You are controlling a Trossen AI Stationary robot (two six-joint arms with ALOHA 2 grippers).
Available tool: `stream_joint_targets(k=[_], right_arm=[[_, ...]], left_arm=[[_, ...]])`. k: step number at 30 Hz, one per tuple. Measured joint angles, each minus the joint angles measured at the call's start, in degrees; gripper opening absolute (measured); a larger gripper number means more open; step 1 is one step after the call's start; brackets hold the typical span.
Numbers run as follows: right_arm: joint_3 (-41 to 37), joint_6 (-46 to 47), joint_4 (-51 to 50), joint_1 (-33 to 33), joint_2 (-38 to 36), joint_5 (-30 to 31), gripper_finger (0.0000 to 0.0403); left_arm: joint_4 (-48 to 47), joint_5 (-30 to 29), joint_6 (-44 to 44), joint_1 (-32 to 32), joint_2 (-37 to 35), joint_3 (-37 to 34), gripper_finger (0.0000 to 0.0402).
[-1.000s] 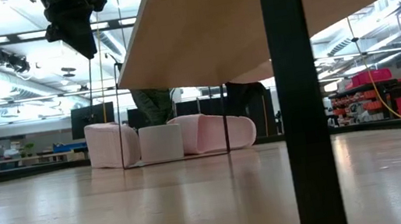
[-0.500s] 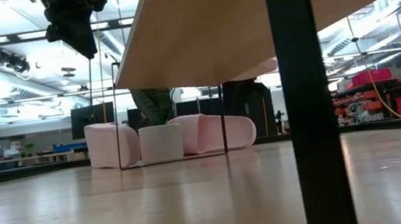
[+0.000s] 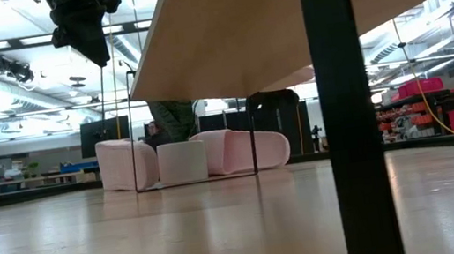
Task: Pick and place slides into the shelf
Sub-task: Put the right pink slipper on the shelf
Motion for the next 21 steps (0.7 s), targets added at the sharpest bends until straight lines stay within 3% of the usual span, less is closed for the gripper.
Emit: stream_joint_targets(k=[21], right_arm=[[-0.3, 1.7, -1.6, -0.1, 1.3, 8.0, 0.0202]], left_arm=[[0.1, 1.1, -0.1, 0.0, 0.0, 0.0, 0.0107]])
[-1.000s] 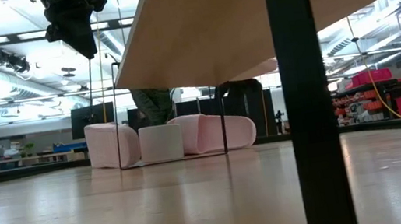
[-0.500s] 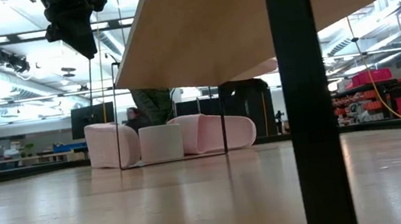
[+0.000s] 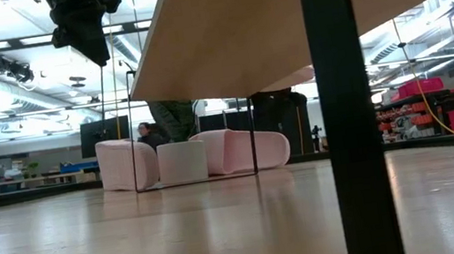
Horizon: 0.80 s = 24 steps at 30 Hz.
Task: Pick and place slides into the shelf
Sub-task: Put the right pink slipper on the shelf
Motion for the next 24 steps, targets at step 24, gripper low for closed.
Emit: stream_joint_targets(k=[24], right_arm=[[-5.7, 3.7, 4.7, -0.2, 0.5, 1.8, 0.0195]], left_arm=[[0.0, 0.8, 2.0, 0.0, 0.0, 0.0, 0.0107]])
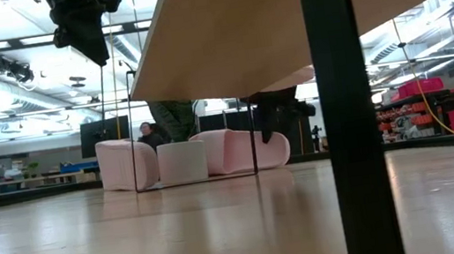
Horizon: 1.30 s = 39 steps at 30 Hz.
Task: Pick and place slides into the shelf
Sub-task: Put the right pink slipper on the shelf
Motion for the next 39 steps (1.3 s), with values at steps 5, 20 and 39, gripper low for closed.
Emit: stream_joint_targets(k=[5, 20, 39], right_arm=[[-1.4, -0.3, 1.2, 0.0, 0.0, -1.3, 0.0124], [1.5, 0.1, -0.4, -1.3, -3.3, 4.4, 0.0068], [1.6, 1.2, -3.7, -5.4, -24.5, 6.4, 0.0066]], left_arm=[[0.0, 0.0, -0.3, 0.0, 0.0, 0.0, 0.0105], [0.0, 0.0, -0.5, 0.0, 0.0, 0.0, 0.0084], [0.0, 0.0, 0.0, 0.0, 0.0, 0.0, 0.0079]])
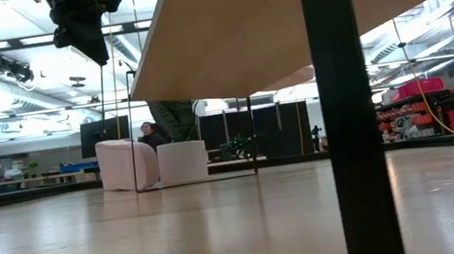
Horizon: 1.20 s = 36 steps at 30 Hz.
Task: Pick and place slides into the shelf
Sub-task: Put the right pink slipper on the shelf
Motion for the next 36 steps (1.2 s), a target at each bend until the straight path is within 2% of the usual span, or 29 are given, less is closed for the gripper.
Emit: stream_joint_targets(k=[4, 9, 15, 19, 26, 36], right_arm=[[0.0, -0.2, -4.2, -0.3, -6.3, -9.5, 0.0066], [0.0, -1.3, -16.2, 0.6, -13.0, -19.6, 0.0066], [0.0, -0.9, -24.5, 6.1, -19.1, -24.5, 0.0065], [0.0, 2.3, -25.2, 11.7, -21.2, -25.4, 0.0064], [0.0, 7.8, -25.6, 22.8, -21.6, -23.1, 0.0064], [0.0, 11.7, -26.8, 37.3, -21.6, -23.2, 0.0064]], left_arm=[[0.0, 0.0, 0.0, 0.0, 0.0, 0.0, 0.0080], [-0.1, 0.0, 0.3, 0.0, 0.0, 0.0, 0.0086], [-1.3, 0.0, 4.4, 0.0, 0.0, 0.0, 0.0081], [0.3, 0.0, 8.1, 0.0, 0.0, 0.0, 0.0076], [2.6, 0.0, 13.9, 0.0, 0.0, 0.0, 0.0082], [4.4, 2.4, 8.2, -0.5, 0.0, 0.0, 0.0068]])
